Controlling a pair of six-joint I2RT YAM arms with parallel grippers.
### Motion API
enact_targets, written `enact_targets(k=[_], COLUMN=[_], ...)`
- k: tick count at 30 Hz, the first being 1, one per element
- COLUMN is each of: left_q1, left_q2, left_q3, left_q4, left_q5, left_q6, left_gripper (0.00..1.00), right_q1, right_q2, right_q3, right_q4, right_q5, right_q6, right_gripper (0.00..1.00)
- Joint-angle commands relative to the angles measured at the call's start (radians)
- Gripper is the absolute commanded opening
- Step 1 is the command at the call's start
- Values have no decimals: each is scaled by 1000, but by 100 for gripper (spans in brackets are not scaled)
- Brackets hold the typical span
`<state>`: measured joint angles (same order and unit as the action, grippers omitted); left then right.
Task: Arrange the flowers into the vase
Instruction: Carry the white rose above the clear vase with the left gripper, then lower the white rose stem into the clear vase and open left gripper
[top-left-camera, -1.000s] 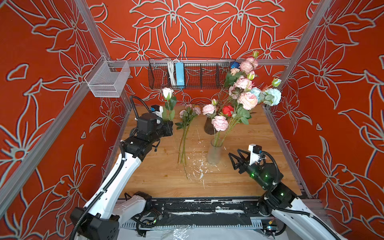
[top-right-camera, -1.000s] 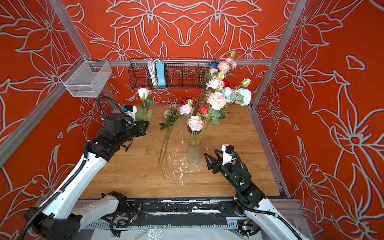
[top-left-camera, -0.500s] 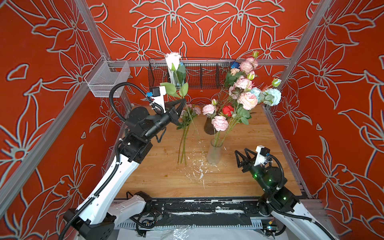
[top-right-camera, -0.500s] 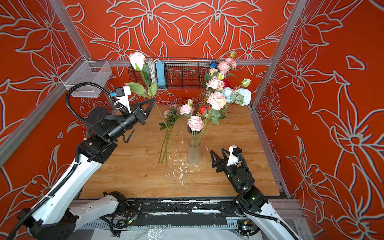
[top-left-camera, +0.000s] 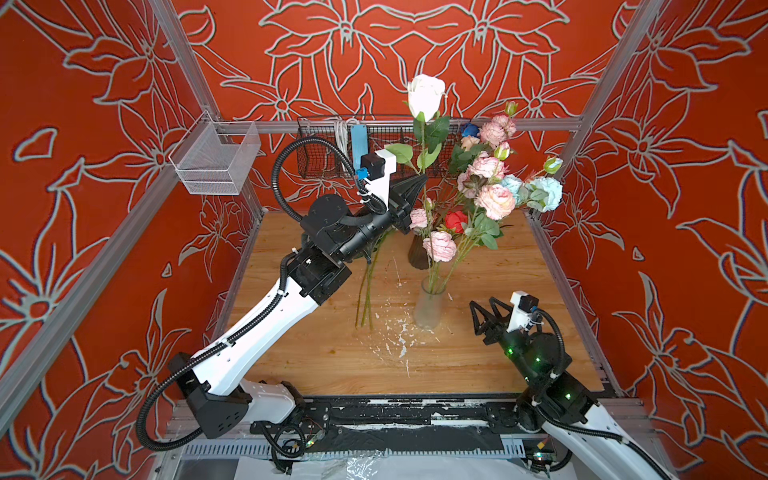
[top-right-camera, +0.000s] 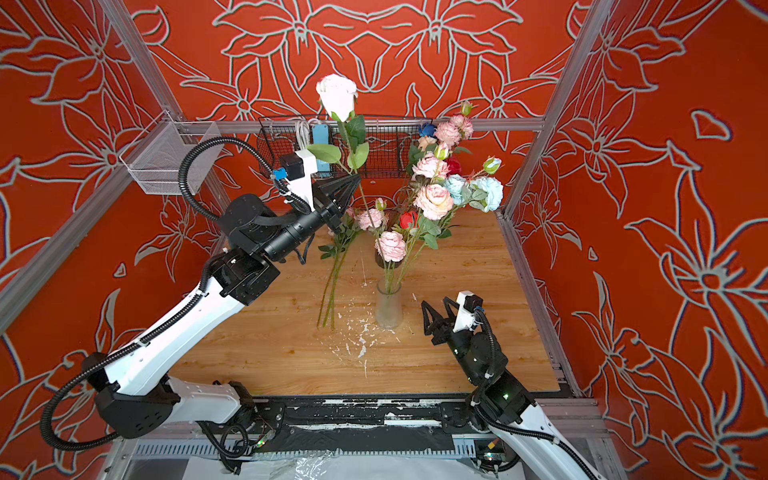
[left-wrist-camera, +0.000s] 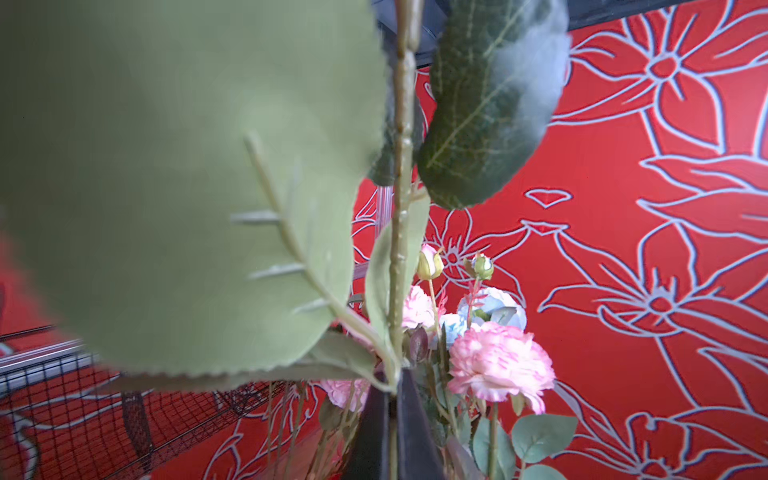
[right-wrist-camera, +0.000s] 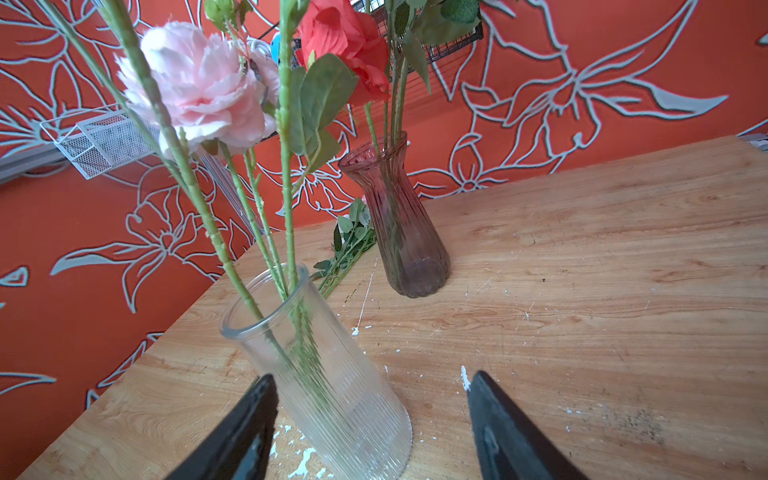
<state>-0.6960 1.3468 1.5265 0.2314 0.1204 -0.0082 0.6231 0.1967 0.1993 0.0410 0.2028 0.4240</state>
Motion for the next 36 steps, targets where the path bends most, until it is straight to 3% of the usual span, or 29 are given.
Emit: enact_targets(k=[1,6,17,36], left_q1=[-9,-10,-27,-97], left_q2=[13,51,28,-7], left_q3=[-10,-8,-157,-322], left_q4=[50,19,49,59], left_q5=[-42,-44,-47,-153], left_q6=[85,68,-71,-82], left_gripper=[0,0,0,0], right_q1=[-5,-5,-6,-5], right_q2=[7,19,32,54], right_q3=[-14,-8,-6,-8], right_q4=[12,11,10,25], right_q5=[17,15,20,12], right_q6=[3,-5,-5,2], right_gripper=[74,74,74,74])
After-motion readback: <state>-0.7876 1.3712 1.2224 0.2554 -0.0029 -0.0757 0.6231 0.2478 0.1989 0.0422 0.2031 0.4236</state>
